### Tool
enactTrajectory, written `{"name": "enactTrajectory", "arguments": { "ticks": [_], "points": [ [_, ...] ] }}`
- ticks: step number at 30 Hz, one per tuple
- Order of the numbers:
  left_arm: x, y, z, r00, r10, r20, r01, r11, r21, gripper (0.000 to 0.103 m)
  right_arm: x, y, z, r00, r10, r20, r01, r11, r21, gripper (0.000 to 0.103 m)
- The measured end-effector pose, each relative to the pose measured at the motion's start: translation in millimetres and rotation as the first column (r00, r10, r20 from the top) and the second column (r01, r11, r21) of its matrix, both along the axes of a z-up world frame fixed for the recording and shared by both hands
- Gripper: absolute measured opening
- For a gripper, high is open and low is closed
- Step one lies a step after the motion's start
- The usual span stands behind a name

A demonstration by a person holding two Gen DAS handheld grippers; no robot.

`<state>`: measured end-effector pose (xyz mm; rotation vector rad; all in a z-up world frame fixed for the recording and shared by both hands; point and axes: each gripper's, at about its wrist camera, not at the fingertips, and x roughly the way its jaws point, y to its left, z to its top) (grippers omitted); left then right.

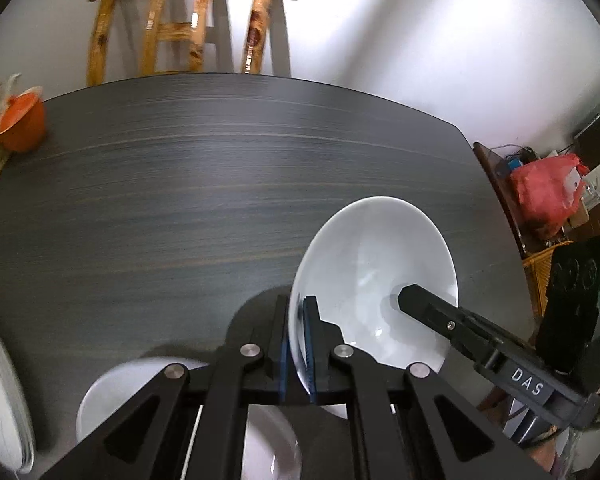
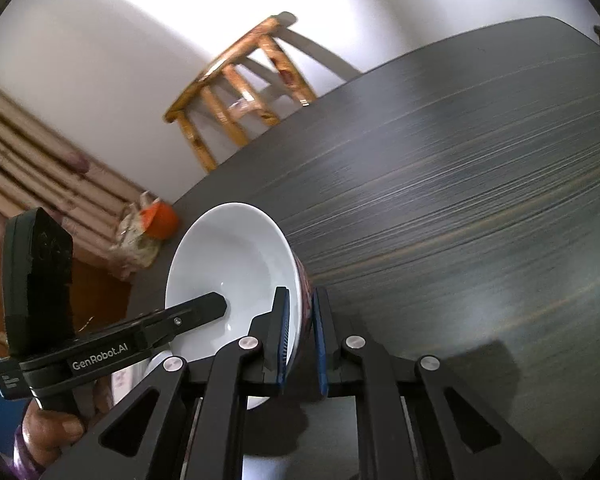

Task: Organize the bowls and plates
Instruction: 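Grip the white bowl rim with the left gripper while the right gripper also grips it, then carry the white bowl with both grippers and lower it onto the nested bowls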

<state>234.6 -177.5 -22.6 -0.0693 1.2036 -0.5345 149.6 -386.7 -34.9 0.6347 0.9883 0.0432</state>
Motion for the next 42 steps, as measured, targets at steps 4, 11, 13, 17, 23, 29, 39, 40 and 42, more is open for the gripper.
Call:
{"name": "enactTrajectory", "arguments": {
  "ticks": [4, 11, 13, 17, 23, 29, 39, 40, 42],
  "points": [
    [-24.5, 34.0, 8.1, 0.999, 0.043, -0.01, -0.043, 0.999, -0.008, 0.006, -13.8, 27.2, 16.9, 0.999, 0.045, 0.002, -0.045, 0.999, 0.029, 0.012],
    [-60.5, 85.3, 13.7, 0.993, 0.115, -0.015, -0.116, 0.993, -0.009, 0.006, -27.7, 78.3, 31.5, 0.991, 0.134, 0.005, -0.134, 0.991, 0.027, 0.013],
    [-66.9, 96.8, 9.7, 0.991, 0.135, -0.022, -0.135, 0.991, -0.009, 0.006, -28.9, 93.3, 32.4, 0.987, 0.159, -0.001, -0.159, 0.987, 0.026, 0.013],
    [-78.4, 120.0, -1.7, 0.985, 0.17, -0.044, -0.17, 0.985, -0.013, 0.006, -31.1, 116.7, 28.1, 0.98, 0.196, -0.018, -0.196, 0.98, 0.021, 0.013],
    [-86.5, 131.2, -15.3, 0.981, 0.187, -0.054, -0.188, 0.982, -0.016, 0.008, -33.7, 138.8, 16.4, 0.973, 0.223, -0.059, -0.224, 0.975, 0.0, 0.013],
    [-88.9, 131.2, -27.4, 0.981, 0.186, -0.058, -0.187, 0.982, -0.005, 0.009, -32.5, 149.7, 9.8, 0.967, 0.236, -0.092, -0.24, 0.97, -0.028, 0.013],
    [-88.6, 122.8, -27.8, 0.987, 0.159, -0.008, -0.159, 0.987, 0.031, 0.011, -31.2, 158.0, 5.6, 0.964, 0.237, -0.121, -0.245, 0.968, -0.056, 0.013],
    [-88.2, 122.5, -28.5, 0.988, 0.156, -0.005, -0.156, 0.987, 0.034, 0.011, -31.4, 158.3, 5.4, 0.964, 0.237, -0.122, -0.245, 0.968, -0.058, 0.013],
    [-88.2, 122.1, -28.6, 0.989, 0.151, 0.004, -0.151, 0.988, 0.038, 0.011, -30.7, 159.9, 4.6, 0.964, 0.235, -0.127, -0.244, 0.968, -0.064, 0.013]
  ]
}}
